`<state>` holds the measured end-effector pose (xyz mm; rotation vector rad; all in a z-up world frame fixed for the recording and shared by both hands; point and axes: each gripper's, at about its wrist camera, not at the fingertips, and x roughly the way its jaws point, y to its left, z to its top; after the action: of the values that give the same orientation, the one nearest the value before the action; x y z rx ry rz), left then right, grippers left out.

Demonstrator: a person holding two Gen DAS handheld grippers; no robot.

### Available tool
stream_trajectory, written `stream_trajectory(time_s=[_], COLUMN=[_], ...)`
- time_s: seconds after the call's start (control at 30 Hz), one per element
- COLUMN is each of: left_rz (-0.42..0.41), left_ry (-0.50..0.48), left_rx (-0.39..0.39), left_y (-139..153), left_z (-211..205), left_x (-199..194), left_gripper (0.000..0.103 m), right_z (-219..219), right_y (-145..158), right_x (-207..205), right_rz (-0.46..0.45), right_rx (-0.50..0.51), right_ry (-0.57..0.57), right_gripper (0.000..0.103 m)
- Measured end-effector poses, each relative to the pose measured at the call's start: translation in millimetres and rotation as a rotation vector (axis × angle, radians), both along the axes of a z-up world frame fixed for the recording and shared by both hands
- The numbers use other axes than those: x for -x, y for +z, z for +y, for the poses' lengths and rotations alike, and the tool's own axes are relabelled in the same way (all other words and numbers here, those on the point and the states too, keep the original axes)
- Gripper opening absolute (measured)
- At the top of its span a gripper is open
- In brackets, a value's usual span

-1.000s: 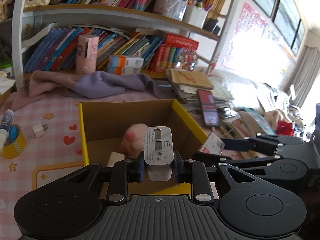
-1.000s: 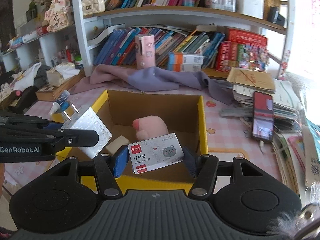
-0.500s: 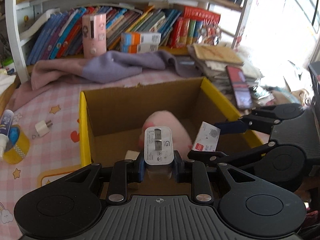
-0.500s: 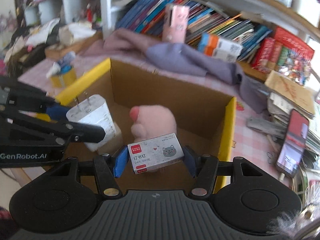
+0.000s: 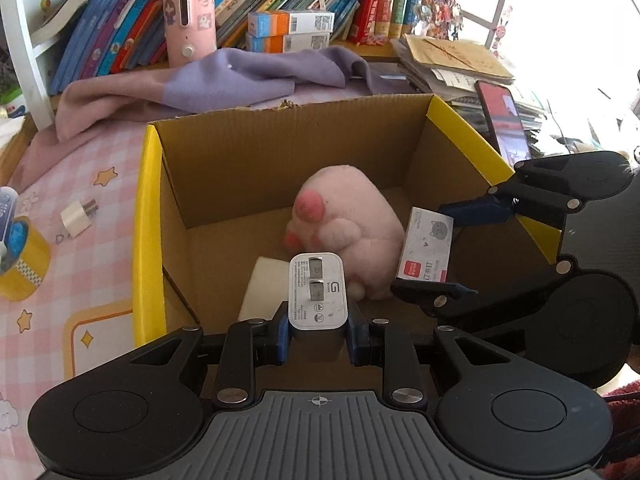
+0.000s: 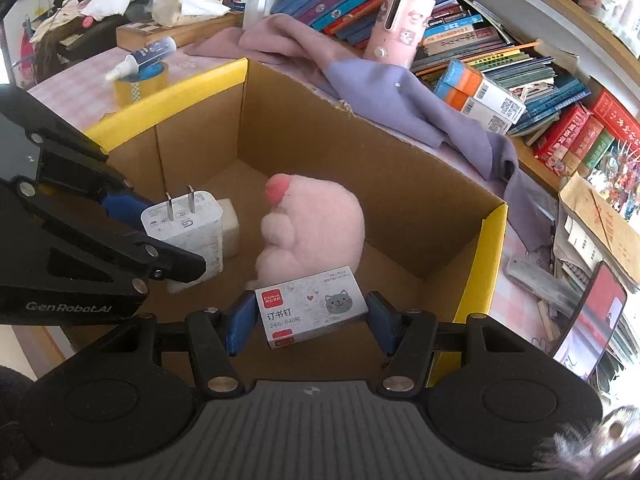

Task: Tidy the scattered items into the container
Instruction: 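Lower charger and staple box into the yellow box and open both tools, then withdraw both tools up and away from the yellow box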

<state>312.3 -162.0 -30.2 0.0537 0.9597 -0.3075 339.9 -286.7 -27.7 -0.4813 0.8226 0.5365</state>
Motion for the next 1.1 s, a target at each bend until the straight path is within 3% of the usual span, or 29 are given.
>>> stream_trajectory(time_s=[0.57, 0.77, 1.1], left_rz=[-0.022, -0.12, -0.253], left_ry=[0.007, 0.007, 0.094], left_rx=[-0.027, -0.027, 0.033], left_y=[1, 18, 48], left_z=[-3, -1, 22], left_x=[3, 14, 43], left_gripper=[0.026, 0.034, 0.036], right_z=[1, -2, -6], right_y=[2, 9, 41], right_x=[0, 5, 32], right_rz=[-0.003, -0.001, -0.125], right_rx=[-0.007, -0.063, -0.192], right_ry=[-0.016, -0.03, -0.128], right_gripper=[0.058, 0.061, 0.064])
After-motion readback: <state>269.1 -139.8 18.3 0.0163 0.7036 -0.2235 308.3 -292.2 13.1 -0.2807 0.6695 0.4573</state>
